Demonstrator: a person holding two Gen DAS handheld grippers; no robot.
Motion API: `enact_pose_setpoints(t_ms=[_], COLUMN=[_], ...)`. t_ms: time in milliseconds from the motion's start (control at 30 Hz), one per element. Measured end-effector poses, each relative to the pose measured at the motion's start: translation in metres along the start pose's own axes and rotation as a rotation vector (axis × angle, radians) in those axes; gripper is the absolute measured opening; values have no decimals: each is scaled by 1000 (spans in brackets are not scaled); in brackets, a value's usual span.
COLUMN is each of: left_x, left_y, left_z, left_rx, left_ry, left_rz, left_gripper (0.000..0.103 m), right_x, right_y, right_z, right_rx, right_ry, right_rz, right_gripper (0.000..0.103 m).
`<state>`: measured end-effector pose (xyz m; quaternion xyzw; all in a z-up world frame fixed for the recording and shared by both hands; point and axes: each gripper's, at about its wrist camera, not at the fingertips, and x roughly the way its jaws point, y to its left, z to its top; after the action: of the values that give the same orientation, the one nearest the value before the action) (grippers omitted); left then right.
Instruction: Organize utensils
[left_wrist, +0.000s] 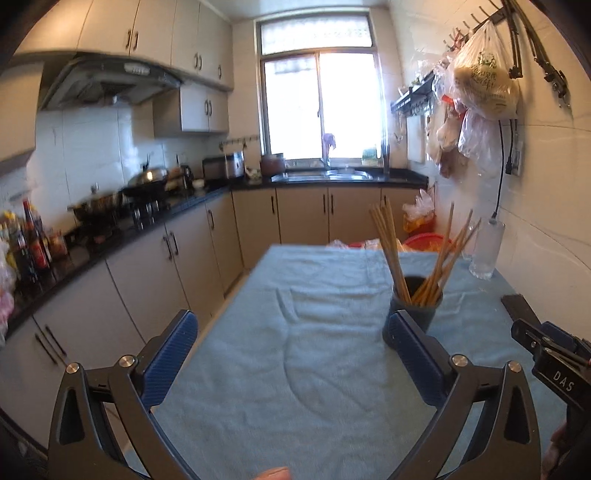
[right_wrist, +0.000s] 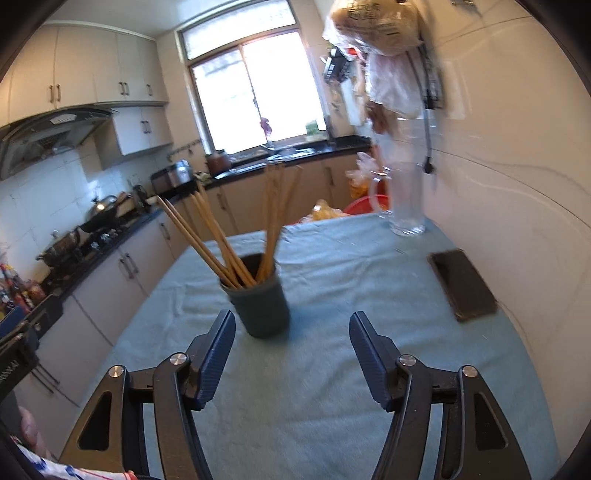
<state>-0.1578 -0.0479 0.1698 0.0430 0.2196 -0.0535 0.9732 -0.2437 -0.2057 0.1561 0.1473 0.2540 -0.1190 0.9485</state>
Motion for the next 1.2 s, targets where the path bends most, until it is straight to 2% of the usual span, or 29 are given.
enact_pose_setpoints(t_ms=[100,233,500,667,1200], left_x=[2,-2,-1,7,20], left_y=[1,-1,-12,-15,-23], left_z=[-9,-20,-37,-42,-51], left_rx=[3,6,26,18,41], left_ry=[35,43,104,158,217], left_rz=[3,13,7,-26,-34], left_gripper=[103,103,103,103,103], right_x=[-5,-8,-8,-9,-2], right_y=[3,5,13,14,10], right_z=[-11,-23,-39,-41,-45], right_rx=[-39,-42,-77,-78,-73], right_ry=[-3,7,13,16,41], right_rz=[-41,-57,-85,-110,-139], right_gripper=[69,73,76,78,80])
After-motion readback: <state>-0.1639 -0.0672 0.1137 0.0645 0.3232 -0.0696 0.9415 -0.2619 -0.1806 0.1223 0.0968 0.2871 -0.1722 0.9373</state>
